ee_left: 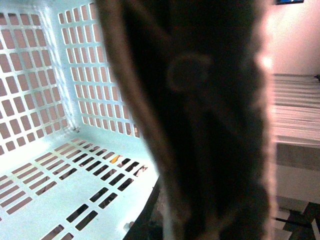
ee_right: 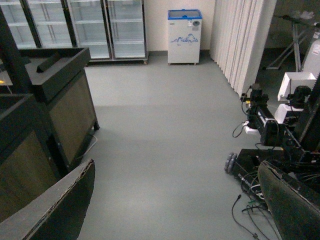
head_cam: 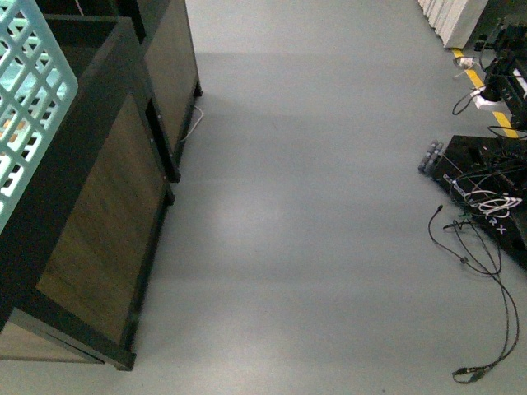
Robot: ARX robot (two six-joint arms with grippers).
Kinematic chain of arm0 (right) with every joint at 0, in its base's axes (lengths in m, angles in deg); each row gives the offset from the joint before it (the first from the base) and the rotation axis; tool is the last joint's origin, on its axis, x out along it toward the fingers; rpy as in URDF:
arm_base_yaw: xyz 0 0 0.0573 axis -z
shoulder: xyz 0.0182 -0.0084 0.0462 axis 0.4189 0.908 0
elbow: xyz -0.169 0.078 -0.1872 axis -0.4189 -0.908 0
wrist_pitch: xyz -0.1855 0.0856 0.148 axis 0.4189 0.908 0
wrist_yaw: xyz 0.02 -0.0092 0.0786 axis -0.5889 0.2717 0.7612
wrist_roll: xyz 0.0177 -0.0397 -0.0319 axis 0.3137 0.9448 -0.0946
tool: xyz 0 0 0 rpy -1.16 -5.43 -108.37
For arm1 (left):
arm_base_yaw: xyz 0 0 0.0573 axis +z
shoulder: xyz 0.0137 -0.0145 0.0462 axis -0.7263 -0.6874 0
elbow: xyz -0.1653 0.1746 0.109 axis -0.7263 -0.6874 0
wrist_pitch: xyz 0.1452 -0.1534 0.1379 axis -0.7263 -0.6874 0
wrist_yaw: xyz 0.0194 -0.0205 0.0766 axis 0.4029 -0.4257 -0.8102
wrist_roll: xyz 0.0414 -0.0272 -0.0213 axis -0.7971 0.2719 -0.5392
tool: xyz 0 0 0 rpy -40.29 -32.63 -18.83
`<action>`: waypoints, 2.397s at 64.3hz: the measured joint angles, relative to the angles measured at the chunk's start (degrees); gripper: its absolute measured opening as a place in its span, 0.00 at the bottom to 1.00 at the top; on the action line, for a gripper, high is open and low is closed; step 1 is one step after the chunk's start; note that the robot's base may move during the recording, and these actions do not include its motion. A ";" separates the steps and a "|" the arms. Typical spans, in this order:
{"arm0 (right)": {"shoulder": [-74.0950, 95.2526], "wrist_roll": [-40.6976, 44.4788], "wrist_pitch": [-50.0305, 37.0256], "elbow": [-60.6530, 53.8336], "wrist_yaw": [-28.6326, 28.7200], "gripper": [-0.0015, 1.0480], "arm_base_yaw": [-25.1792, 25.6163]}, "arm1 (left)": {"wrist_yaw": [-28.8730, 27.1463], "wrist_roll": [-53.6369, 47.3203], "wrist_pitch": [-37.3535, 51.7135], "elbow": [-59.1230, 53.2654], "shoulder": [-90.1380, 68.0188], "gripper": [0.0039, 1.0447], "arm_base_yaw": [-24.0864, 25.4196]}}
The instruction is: Pick lemon and mango into basket
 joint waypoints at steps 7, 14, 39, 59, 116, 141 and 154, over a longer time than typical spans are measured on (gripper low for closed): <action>0.02 0.00 0.00 0.00 0.02 0.92 0.00 | 0.09 0.04 0.00 0.00 0.00 0.04 0.00; 0.00 -0.02 0.00 0.00 0.13 0.92 0.00 | 0.09 0.07 0.00 0.00 -0.02 0.04 0.00; 0.02 -0.02 0.02 0.00 0.15 0.92 0.00 | 0.02 0.04 -0.02 0.02 -0.04 0.04 0.00; 0.02 0.00 0.00 0.00 0.11 0.92 0.00 | 0.17 0.07 -0.02 0.02 -0.04 0.04 0.00; -0.04 -0.02 0.02 0.00 0.13 0.92 0.00 | -0.07 0.00 -0.04 0.13 -0.07 0.04 0.00; -0.04 0.00 -0.02 0.00 0.17 0.92 0.00 | 0.02 0.04 -0.07 0.13 -0.04 0.04 0.00; -0.02 -0.02 0.00 0.00 0.13 0.92 0.00 | 0.09 0.17 -0.04 0.11 -0.11 0.04 0.00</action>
